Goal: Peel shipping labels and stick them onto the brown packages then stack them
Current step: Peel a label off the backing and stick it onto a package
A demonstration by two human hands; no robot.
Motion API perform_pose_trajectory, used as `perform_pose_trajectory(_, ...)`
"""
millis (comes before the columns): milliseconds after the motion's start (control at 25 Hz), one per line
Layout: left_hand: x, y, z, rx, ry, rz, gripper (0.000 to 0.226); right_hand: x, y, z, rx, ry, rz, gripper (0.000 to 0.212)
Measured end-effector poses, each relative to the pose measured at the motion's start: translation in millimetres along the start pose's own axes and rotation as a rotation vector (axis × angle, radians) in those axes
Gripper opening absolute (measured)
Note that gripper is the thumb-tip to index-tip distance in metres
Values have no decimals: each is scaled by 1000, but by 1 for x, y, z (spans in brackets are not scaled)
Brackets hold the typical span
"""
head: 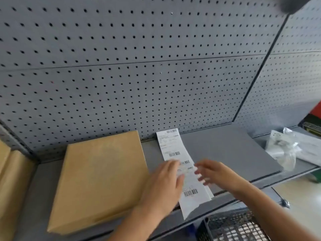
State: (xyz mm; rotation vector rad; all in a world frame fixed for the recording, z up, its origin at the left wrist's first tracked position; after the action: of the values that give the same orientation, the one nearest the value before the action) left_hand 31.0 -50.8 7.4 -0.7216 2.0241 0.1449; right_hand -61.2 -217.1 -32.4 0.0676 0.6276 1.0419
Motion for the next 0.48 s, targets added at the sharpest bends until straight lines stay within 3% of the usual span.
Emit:
perform_pose_trajectory(280,5,-49,30,-45,-305,-16,39,10,-108,11,-39,303,-231,38)
perform_pose_trajectory(480,6,-55,37,-82,-333,-16,37,15,-142,16,21,424,-374,55)
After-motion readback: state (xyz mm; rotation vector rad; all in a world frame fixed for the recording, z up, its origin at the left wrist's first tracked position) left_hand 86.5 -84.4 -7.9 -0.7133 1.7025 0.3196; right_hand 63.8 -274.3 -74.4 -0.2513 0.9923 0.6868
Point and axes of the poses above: each hand's wrist, its own y-axis away from the middle knuckle, its own x-axis out of the palm, z = x × y, the point moved 6 cm from there along -y, towards the middle knuckle, and after that the axes turned 4 degrees about -z, right-handed, at the moved point
